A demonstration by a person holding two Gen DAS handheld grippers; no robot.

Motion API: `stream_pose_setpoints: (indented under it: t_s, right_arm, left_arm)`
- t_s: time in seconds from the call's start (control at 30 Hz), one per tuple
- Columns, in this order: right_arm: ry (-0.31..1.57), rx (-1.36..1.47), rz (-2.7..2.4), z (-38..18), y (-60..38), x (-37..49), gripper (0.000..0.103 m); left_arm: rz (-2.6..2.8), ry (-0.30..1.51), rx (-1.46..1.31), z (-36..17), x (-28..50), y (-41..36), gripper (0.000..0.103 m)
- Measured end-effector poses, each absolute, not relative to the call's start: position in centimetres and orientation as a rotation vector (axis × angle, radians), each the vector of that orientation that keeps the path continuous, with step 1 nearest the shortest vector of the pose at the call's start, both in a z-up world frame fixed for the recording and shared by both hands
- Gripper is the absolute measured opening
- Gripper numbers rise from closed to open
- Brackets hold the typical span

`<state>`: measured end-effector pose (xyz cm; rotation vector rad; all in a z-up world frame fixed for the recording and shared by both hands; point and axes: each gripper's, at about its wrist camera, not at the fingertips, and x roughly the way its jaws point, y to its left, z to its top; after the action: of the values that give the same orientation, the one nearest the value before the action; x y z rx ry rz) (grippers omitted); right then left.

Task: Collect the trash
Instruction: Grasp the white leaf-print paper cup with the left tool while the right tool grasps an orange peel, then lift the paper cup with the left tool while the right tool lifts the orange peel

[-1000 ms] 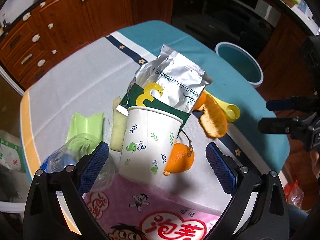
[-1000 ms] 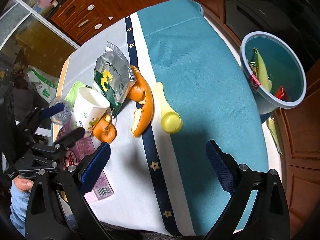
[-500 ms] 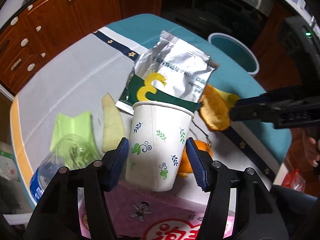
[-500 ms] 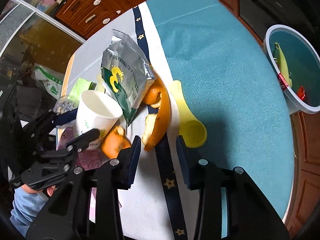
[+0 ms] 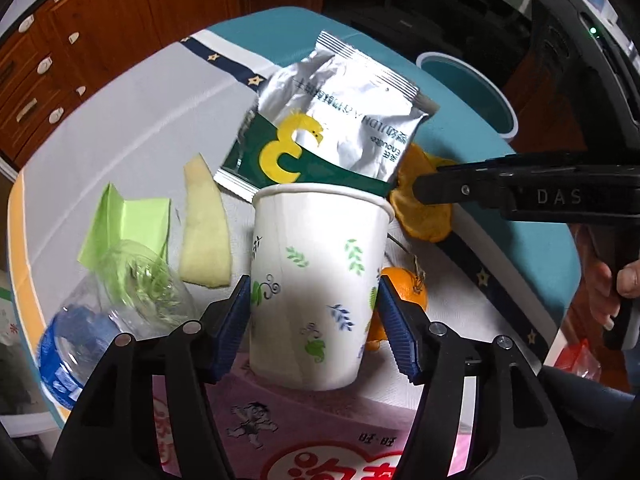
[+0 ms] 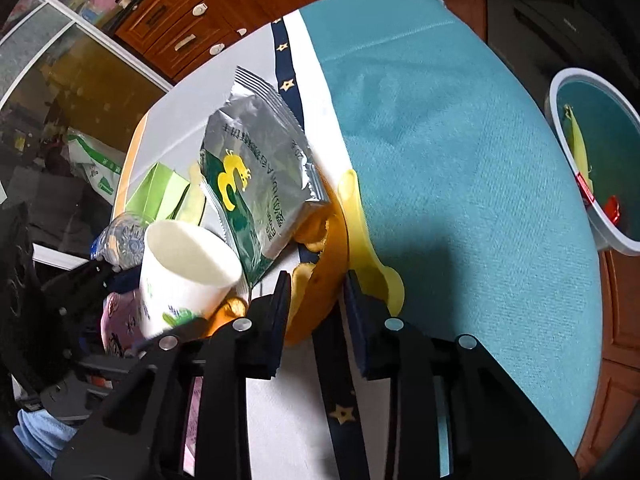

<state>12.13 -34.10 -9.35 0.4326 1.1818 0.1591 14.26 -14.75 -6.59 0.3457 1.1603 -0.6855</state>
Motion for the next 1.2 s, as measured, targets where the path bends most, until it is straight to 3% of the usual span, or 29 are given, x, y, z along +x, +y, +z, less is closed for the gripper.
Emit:
stream_pose_setpoints:
  t_s: [0.03, 0.17, 0.87, 1.2]
  right_arm:
    - [1.174, 0.417, 0.155, -9.3, -33.9, 12.1, 0.027]
    - [1.159, 0.35, 0.124, -9.4, -33.3, 11.7, 0.006]
    - [1.045, 0.398, 0.04, -4.5, -38.7, 3.8, 0.006]
    - [1.106, 0.439, 0.029, -6.7, -39.9, 0.5, 0.006]
  left_arm:
    - [-0.684, 1.158, 0.335, -6.6, 14.2, -14.6, 0.061]
    - [-0.69, 1.139, 0.285, -5.8, 13.7, -13.7, 0.059]
    - [-0.637, 1.045, 0.127, 0.9, 11.3, -8.9, 0.059]
    - [-0.621, 1.0, 0.103, 3.4, 10.2, -7.8, 0.059]
